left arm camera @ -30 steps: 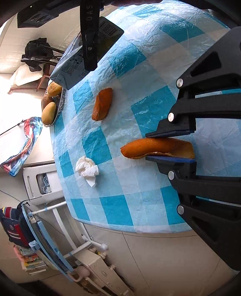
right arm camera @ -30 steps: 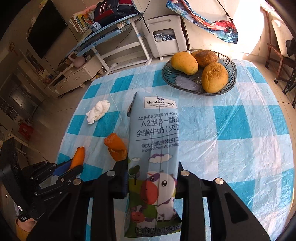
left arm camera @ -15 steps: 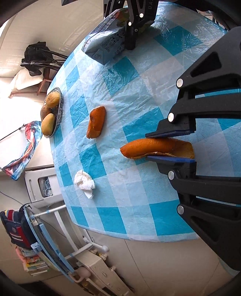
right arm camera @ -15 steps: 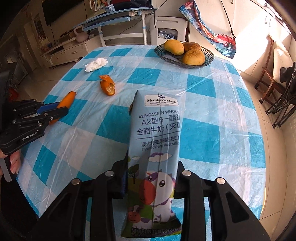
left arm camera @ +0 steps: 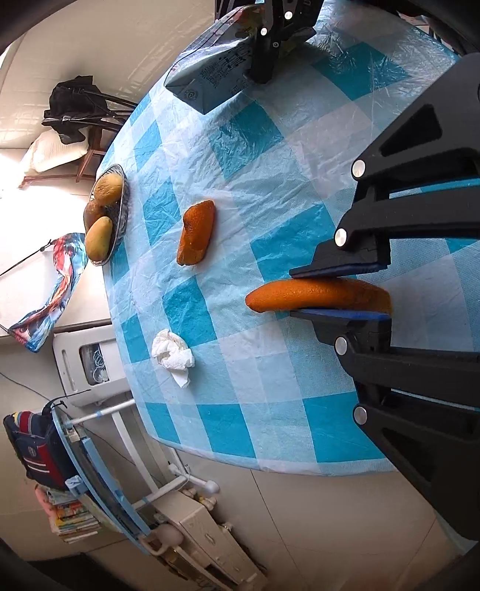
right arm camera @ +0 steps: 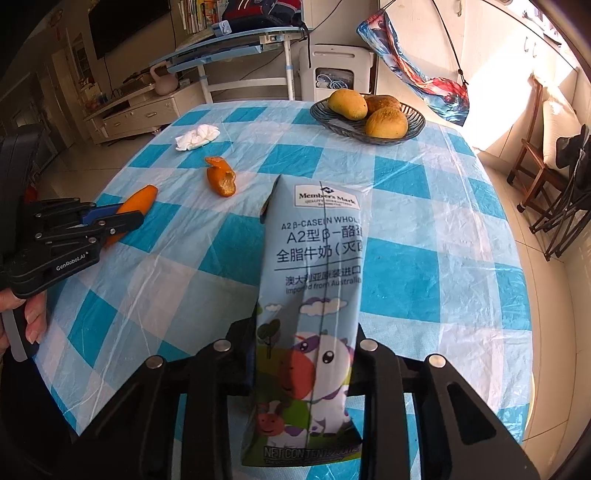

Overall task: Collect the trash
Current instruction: 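Carry the bread crust and milk carton toward the yellow basin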

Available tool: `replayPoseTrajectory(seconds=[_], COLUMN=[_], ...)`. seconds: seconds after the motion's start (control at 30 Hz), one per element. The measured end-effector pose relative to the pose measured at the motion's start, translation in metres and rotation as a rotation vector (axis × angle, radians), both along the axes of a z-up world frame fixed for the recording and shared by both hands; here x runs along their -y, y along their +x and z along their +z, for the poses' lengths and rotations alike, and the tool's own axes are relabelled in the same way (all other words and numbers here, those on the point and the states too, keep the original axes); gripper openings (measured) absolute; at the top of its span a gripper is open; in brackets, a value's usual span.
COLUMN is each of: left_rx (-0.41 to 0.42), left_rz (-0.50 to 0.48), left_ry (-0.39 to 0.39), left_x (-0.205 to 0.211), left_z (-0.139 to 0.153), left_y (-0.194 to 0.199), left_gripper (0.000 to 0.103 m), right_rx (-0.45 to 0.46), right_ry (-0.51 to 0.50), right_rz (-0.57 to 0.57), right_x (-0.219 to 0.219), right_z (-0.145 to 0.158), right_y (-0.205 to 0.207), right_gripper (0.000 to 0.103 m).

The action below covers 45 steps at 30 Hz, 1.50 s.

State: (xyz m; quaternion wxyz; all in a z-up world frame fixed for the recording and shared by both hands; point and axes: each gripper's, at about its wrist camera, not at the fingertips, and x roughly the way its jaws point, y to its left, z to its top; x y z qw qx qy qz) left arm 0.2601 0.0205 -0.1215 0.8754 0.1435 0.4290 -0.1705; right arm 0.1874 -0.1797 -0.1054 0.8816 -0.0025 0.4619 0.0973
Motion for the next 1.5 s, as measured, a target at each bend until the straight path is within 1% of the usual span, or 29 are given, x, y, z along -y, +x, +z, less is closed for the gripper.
replayPoseTrajectory(seconds=[0.1,0.23,0.33,0.43,0.53,0.73,0.9,0.97,1.1,1.2,1.37,1.43,1.5], left_rx=[0.013,0.014,0.016,0.007,0.002,-0.003,-0.001,0.008,0.028,0.023,-0.001,-0.015,-0.032], left_rz=[-0.020,-0.023,-0.035,-0.055,-0.086,-0.146,-0.160,-0.177,-0.224,-0.257,-0.293,-0.303,-0.310], left_ry=[-0.057,-0.163,-0.220,-0.272,-0.302,-0.307,-0.321,-0.321,-0.316,-0.315,-0.316,-0.314,-0.309], left_x=[0.005,0.010,0.022,0.039,0.059,0.108,0.135,0.148,0.179,0.205,0.242,0.254,0.267], left_z=[0.009,0.022,0.031,0.036,0.040,0.043,0.055,0.064,0.079,0.083,0.080,0.075,0.069], left_y=[-0.005,-0.013,-0.026,-0.039,-0.051,-0.074,-0.083,-0.085,-0.085,-0.084,-0.082,-0.081,-0.080], left_gripper=[0.013,0.013,0.013,0.013,0.013,0.013,0.013,0.013,0.013,0.013,0.013,0.013,0.013], right_rx=[0.044,0.115,0.147,0.164,0.173,0.180,0.214,0.220,0.161,0.093,-0.052,-0.110,-0.177], right_ry=[-0.026,-0.070,-0.091,-0.089,-0.086,-0.080,-0.153,-0.162,-0.205,-0.200,-0.188,-0.197,-0.173], right_rz=[0.001,0.000,-0.007,-0.031,-0.072,-0.159,-0.170,-0.178,-0.194,-0.225,-0.254,-0.259,-0.262], right_x=[0.000,0.001,0.008,0.024,0.045,0.081,0.087,0.094,0.124,0.154,0.198,0.213,0.227], right_z=[0.007,0.020,0.027,0.034,0.040,0.049,0.066,0.072,0.071,0.063,0.039,0.026,0.009], right_y=[-0.006,-0.018,-0.025,-0.032,-0.039,-0.062,-0.068,-0.069,-0.065,-0.061,-0.046,-0.040,-0.033], right_gripper=[0.030,0.030,0.030,0.030,0.030,0.030,0.030,0.030,0.030,0.030,0.030,0.030,0.030])
